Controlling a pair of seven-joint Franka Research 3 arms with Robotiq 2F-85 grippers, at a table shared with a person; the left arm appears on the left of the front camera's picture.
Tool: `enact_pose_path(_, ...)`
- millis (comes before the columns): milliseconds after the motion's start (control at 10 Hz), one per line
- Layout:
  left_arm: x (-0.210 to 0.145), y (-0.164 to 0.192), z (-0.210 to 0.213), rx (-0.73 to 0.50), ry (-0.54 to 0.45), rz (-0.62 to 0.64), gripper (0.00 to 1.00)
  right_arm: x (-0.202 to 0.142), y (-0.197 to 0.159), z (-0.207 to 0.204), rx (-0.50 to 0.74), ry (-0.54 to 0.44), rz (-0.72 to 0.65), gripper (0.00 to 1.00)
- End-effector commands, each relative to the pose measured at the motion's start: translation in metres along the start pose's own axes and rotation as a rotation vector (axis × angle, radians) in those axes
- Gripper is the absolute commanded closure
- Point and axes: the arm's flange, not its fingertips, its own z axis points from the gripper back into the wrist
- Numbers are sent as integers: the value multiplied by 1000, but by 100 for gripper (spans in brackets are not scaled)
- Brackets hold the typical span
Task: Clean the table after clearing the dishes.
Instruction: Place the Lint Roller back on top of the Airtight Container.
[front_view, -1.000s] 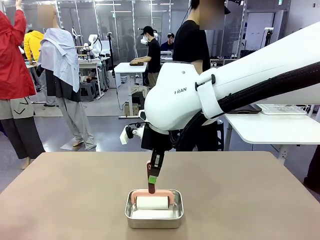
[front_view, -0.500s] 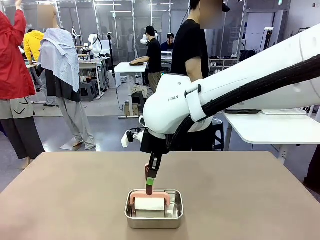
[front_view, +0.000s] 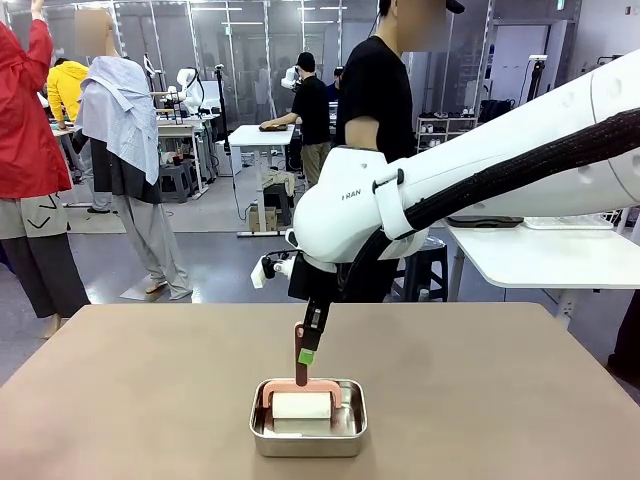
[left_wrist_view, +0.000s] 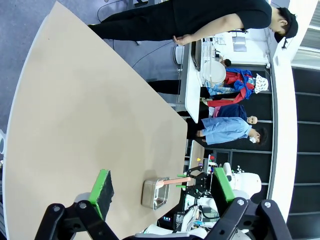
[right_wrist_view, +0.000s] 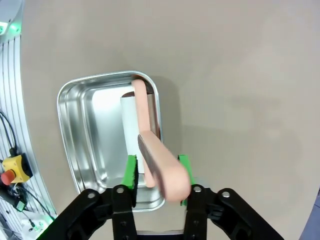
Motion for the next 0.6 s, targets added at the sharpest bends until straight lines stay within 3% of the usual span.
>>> enact_pose_path(0,-1,-1,4,-3,9,-5,0,-6,0,9,-37,-14,28,8)
enact_pose_path(100,-1,-1,4,-3,9,-5,0,-7,-1,10,-36,-20,24,0)
enact_pose_path(400,-1,-1,4,-3,9,-5,0,-8,-3,7,-20,-2,11,0)
enact_pose_path(500,-1,-1,4,-3,9,-5,0,-9,-9,-3,-48,96,-49,0)
